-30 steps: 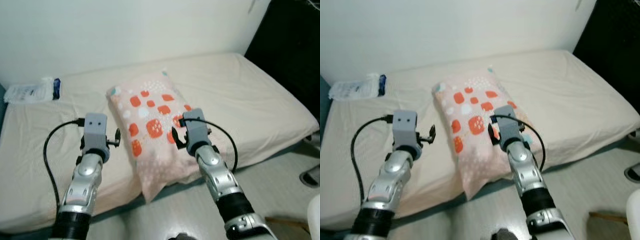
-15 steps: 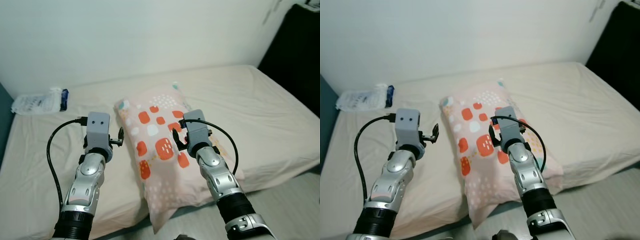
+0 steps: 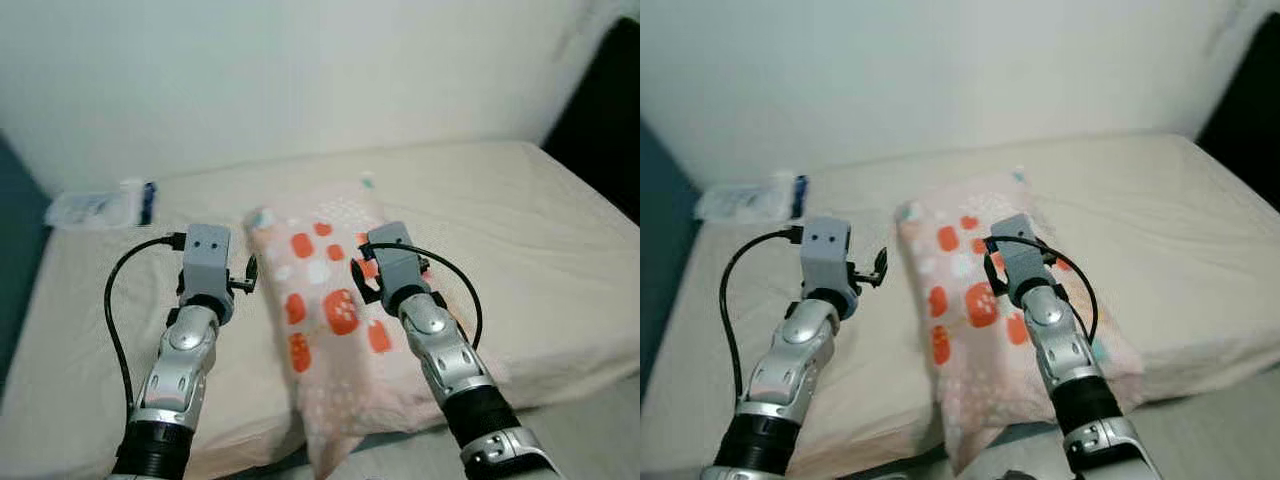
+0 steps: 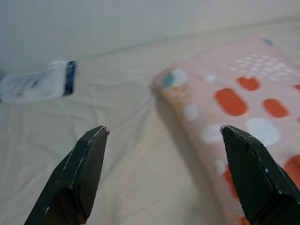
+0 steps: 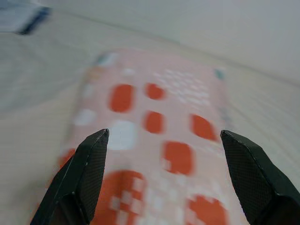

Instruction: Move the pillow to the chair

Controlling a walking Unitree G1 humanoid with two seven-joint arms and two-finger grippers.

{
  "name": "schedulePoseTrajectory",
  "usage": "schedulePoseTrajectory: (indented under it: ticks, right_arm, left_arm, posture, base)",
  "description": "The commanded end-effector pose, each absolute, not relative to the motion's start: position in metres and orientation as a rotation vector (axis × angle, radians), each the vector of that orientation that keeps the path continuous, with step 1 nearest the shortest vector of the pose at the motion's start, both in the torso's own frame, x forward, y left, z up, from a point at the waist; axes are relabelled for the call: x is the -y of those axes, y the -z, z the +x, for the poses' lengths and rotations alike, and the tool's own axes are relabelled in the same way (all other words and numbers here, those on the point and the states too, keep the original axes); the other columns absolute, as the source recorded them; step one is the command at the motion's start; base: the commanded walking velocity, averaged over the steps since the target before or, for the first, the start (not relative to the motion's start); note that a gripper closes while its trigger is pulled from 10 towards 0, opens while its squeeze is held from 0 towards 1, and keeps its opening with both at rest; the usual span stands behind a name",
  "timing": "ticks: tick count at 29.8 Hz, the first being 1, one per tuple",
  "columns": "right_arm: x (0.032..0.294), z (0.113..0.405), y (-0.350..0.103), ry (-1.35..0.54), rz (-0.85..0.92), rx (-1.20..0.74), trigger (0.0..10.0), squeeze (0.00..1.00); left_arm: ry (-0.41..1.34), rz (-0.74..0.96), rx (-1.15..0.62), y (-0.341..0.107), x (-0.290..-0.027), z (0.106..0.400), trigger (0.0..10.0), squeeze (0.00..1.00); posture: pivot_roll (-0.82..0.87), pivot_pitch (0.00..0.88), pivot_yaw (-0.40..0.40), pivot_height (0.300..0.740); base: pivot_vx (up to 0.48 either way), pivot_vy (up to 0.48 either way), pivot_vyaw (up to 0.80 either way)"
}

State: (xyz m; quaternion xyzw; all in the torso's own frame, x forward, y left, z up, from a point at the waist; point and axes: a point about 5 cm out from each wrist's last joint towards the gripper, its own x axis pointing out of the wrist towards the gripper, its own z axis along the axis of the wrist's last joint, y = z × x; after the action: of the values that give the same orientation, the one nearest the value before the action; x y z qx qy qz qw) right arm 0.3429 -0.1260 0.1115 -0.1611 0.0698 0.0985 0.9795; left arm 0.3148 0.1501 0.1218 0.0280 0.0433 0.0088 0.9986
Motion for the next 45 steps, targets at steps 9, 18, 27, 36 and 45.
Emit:
schedulePoseTrajectory:
  ticks: [9,18,27,36,45]
  right_arm:
    - [0.1247,0.3412,-0.1071,-0.2,-0.252,-0.159,10.0,0.0]
    - [0.125,0.3407,-0.1067,-0.201,-0.269,-0.159,10.0,0.0]
    - [0.1248,0.3406,-0.1068,-0.202,-0.267,-0.161,10.0,0.0]
    - [0.1248,0.3396,-0.1057,-0.207,-0.269,-0.167,10.0,0.0]
    - [0.125,0.3394,-0.106,-0.208,-0.27,-0.166,10.0,0.0]
  left_arm:
    - [-0.029,0.09,-0.114,-0.1153,-0.1538,0.3125,10.0,0.0]
    - [-0.032,0.103,-0.131,-0.1133,-0.1531,0.3126,10.0,0.0]
    - [-0.056,0.074,-0.144,-0.1117,-0.1566,0.3128,10.0,0.0]
    - [-0.055,0.074,-0.148,-0.1116,-0.1562,0.3129,10.0,0.0]
    - [-0.054,0.074,-0.169,-0.1093,-0.1561,0.3132,10.0,0.0]
  posture:
    - [0.01,0.107,0.005,0.721]
    - [0.01,0.111,0.005,0.721]
    - [0.01,0.111,0.008,0.721]
    - [0.01,0.113,0.008,0.721]
    - [0.01,0.112,0.01,0.721]
  base:
    - [0.0,0.0,0.53]
    - [0.0,-0.427,0.0]
    - [0.0,-0.16,0.0]
    - [0.0,0.0,0.0]
    - [0.0,0.256,0.0]
